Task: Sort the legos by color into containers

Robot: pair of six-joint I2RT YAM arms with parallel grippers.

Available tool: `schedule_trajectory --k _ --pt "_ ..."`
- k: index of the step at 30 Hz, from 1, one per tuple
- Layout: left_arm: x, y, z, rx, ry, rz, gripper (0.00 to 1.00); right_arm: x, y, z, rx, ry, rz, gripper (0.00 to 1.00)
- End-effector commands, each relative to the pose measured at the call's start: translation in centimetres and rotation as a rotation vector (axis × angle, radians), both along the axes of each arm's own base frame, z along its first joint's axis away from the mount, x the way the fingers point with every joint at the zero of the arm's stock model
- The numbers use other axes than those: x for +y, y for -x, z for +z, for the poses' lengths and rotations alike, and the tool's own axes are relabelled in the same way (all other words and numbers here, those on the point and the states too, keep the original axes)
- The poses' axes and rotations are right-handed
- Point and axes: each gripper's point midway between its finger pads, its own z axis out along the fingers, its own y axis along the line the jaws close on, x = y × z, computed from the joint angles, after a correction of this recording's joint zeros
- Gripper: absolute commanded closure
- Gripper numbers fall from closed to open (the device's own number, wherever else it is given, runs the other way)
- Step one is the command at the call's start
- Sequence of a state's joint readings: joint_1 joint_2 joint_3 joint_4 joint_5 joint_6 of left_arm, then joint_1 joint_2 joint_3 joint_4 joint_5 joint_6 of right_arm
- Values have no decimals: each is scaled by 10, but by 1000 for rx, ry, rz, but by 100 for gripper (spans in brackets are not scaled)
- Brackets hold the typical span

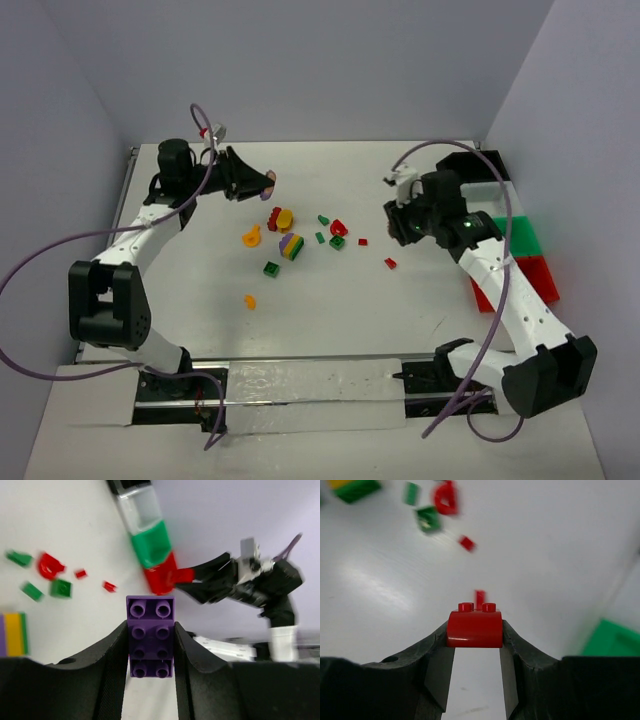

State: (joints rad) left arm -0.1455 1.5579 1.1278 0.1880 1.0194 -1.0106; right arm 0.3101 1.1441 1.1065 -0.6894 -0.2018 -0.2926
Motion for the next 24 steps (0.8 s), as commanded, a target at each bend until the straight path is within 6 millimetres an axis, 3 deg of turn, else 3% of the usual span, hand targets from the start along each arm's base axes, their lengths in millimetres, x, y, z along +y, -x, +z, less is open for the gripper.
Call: schedule_trajectory --k 1,6,8,9,12,17,24 --pt "-8 -4 2 -250 -264 21 100 -85 5 -7 21 128 -268 100" --pt "-34 6 -5 -353 -402 -2 100 -185 18 -18 134 253 -566 100" --pt "-40 9 -6 -378 -433 -8 100 -210 23 -23 172 287 -619 100" --pt "-47 13 -5 -397 -446 -22 100 -231 29 -26 204 310 -671 100" --pt "-52 14 -1 -427 -460 -25 100 -253 36 -30 231 353 -693 100" --pt "-64 20 -3 -459 -481 -75 100 -292 44 -53 294 400 -728 100" --pt "-68 23 -4 -497 -505 -80 100 -308 54 -78 355 415 -737 100"
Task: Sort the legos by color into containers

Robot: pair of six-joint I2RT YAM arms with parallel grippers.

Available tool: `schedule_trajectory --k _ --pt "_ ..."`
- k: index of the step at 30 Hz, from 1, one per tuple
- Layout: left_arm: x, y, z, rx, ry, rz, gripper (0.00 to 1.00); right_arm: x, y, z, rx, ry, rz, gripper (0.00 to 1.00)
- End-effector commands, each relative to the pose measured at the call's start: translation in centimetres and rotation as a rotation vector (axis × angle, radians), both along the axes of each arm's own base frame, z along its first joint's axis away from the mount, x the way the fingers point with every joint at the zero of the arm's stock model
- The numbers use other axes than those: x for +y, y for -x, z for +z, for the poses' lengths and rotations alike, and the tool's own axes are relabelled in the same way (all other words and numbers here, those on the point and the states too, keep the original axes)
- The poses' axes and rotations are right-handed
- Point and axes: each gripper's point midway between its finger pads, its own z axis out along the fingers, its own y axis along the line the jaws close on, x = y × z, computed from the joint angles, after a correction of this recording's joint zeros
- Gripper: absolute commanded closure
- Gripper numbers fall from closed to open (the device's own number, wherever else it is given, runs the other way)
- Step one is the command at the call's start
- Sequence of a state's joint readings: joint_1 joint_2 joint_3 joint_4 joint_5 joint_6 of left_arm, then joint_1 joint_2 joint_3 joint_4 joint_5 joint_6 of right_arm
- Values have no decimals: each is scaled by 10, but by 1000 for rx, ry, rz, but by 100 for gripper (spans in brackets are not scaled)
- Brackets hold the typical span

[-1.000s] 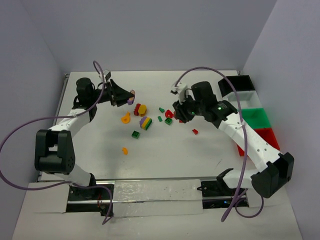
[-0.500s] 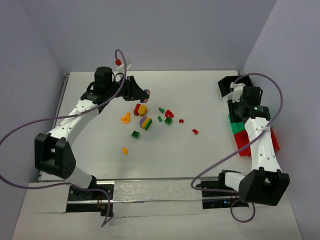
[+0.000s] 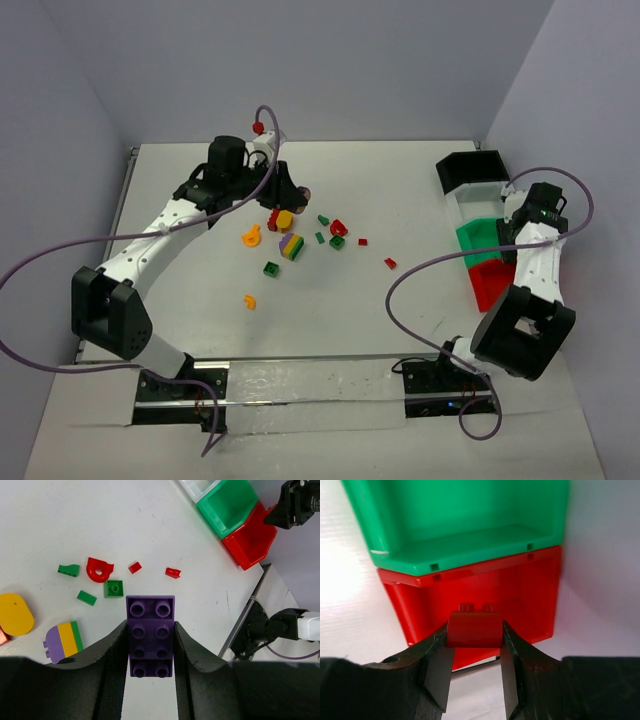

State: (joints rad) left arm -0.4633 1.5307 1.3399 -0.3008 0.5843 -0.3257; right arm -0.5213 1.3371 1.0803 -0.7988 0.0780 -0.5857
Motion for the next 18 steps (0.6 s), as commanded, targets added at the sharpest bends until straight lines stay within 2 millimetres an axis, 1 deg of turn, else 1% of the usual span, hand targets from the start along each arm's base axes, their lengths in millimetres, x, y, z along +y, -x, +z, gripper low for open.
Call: schedule_trajectory --k 1,4,6,7,8,10,12,13,14,18 --pt "-2 -3 15 -73 -18 -4 100 -11 0 -7 16 36 22 100" --pt "-1 -3 13 -73 -26 -3 100 -12 5 -14 36 33 20 98" --pt "-1 -2 12 -75 -26 -3 100 -14 7 -16 48 36 19 91" --pt "-1 -3 12 -75 -26 -1 100 -14 7 -17 52 37 20 90" --pt "0 -3 12 -77 -26 0 100 -15 9 -17 56 42 18 82" --pt "0 -2 12 -78 -24 0 100 -15 13 -18 69 52 18 61" --pt "-1 0 11 -80 -19 -4 100 -14 16 -14 74 52 19 36" --pt "-1 0 11 -81 -15 -5 100 -13 18 -12 75 53 15 29" --pt "-1 1 12 -80 -11 -4 100 -12 18 -9 74 48 17 27" --pt "-1 3 18 -92 16 0 100 0 13 16 38 14 37 22"
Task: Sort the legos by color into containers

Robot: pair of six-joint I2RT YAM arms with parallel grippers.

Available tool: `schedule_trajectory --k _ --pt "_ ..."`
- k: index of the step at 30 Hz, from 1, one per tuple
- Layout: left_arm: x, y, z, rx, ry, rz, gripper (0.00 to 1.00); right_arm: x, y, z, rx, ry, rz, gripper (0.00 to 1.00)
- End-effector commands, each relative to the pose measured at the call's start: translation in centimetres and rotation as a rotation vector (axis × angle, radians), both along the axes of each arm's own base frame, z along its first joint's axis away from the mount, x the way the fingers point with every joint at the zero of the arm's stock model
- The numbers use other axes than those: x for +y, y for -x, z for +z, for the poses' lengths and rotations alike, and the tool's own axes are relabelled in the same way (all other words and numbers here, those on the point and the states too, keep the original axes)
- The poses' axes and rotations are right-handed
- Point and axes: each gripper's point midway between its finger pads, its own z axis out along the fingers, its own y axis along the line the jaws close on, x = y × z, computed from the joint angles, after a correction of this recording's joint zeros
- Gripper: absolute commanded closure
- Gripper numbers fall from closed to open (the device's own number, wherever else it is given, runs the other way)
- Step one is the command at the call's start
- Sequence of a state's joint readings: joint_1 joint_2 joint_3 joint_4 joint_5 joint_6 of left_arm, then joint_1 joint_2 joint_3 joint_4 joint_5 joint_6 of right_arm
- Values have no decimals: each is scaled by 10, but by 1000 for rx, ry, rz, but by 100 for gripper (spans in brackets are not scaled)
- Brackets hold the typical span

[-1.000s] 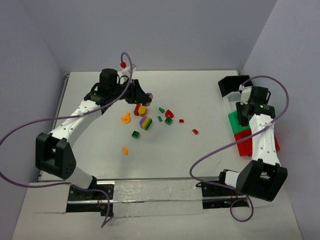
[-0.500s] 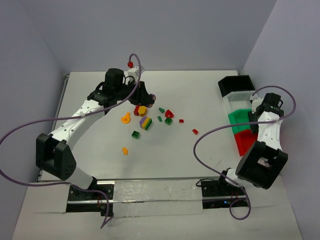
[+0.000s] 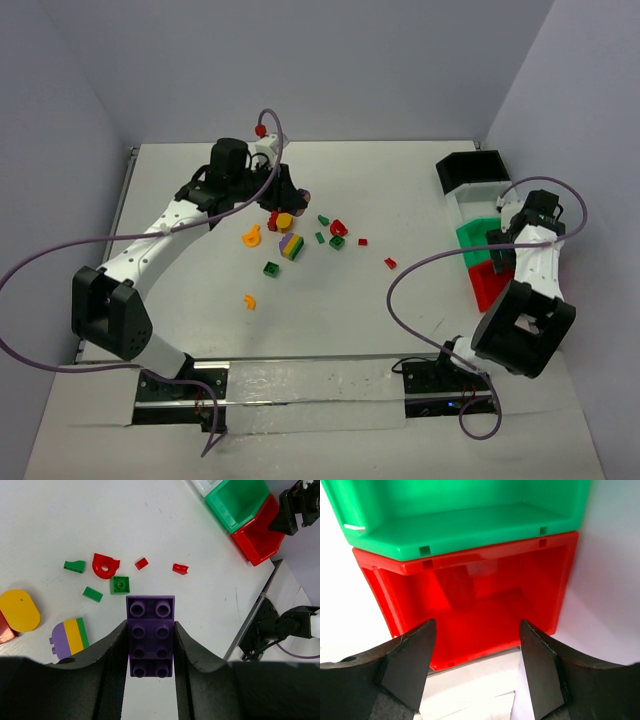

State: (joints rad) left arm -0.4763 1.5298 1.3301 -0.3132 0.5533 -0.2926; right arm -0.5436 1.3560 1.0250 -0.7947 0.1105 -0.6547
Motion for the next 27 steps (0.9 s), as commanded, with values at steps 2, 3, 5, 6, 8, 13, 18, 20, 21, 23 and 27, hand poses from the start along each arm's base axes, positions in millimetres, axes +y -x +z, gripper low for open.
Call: schedule_trajectory --k 2,3,5,6,8,13,18,20,21,23,27 --pt "-3 5 32 -81 87 -6 100 25 -21 57 -124 -49 52 22" --pt "-3 7 37 -83 111 -10 100 40 -27 65 -154 -96 82 22" --pt "-3 9 43 -67 159 -19 100 85 -49 82 -225 -197 178 21" --pt "-3 10 46 -45 197 -28 100 115 -60 90 -256 -266 240 21" --pt "-5 15 54 -11 279 -62 100 166 -74 104 -307 -394 344 21" --pt "0 32 70 77 508 -177 100 322 -89 156 -360 -900 635 21" --pt "-1 57 76 2 531 -342 100 380 -91 189 -342 -1166 752 24" --pt "0 66 77 -15 538 -387 100 394 -87 194 -316 -1220 795 25" --pt "-1 75 77 -42 541 -440 100 402 -85 198 -310 -1254 815 26" --pt "-2 85 77 -57 545 -488 100 415 -80 201 -292 -1304 834 27" --pt "-6 94 72 -64 535 -527 100 433 -68 208 -234 -1377 874 28"
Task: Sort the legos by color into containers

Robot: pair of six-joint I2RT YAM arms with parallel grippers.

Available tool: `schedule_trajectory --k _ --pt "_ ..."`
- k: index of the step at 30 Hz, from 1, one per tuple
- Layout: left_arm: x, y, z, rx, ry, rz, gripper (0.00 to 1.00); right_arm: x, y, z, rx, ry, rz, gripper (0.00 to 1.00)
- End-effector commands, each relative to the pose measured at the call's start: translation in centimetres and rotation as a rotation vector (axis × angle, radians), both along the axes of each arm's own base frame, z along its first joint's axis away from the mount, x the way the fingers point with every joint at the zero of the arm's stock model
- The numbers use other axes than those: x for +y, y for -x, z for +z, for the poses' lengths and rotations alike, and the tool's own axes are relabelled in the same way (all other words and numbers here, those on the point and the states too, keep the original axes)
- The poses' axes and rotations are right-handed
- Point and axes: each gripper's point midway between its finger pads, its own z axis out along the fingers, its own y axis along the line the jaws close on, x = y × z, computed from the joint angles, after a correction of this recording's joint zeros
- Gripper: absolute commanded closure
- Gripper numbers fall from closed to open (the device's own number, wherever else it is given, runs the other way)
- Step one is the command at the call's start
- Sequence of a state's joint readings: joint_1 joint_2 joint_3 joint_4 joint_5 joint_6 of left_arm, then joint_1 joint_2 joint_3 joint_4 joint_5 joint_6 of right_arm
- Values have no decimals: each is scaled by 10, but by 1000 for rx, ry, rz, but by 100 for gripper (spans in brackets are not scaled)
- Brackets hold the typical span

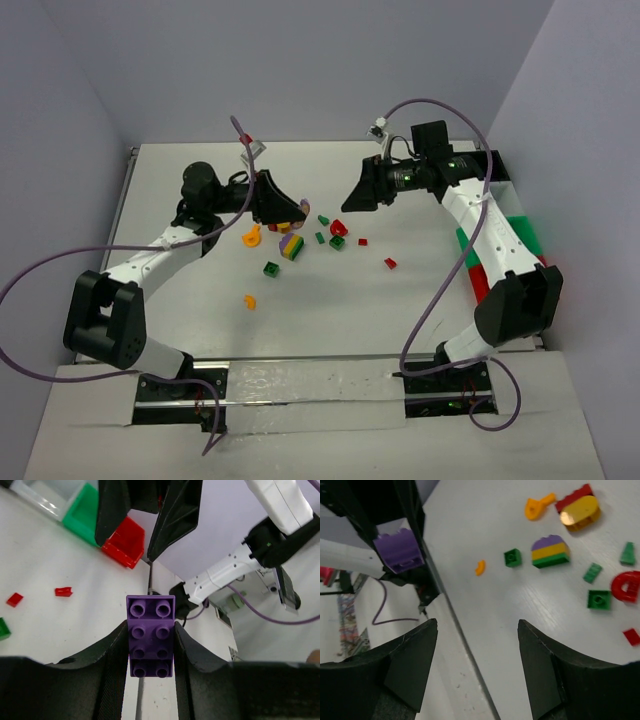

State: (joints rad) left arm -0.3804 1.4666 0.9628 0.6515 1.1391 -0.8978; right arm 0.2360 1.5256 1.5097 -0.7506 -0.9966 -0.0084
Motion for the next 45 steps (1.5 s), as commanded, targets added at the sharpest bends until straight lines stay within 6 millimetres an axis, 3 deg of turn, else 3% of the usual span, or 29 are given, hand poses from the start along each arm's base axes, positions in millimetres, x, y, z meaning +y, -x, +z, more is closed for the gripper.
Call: schedule_trajectory --k 1,8,19,29,41,45 --pt "-2 27 16 -141 39 -117 100 30 21 42 -29 -135 143 28" --pt "-10 36 12 -146 26 -162 100 51 39 48 -31 -149 234 25" --pt "-14 35 6 -147 -7 -162 100 72 46 48 -6 -139 297 23" --pt "-15 34 6 -152 -11 -160 100 80 56 28 44 -110 333 24" --pt "-17 30 3 -139 -19 -150 100 79 59 18 11 -73 341 47" --pt "-18 29 3 -136 -21 -150 96 79 60 16 7 -65 345 61"
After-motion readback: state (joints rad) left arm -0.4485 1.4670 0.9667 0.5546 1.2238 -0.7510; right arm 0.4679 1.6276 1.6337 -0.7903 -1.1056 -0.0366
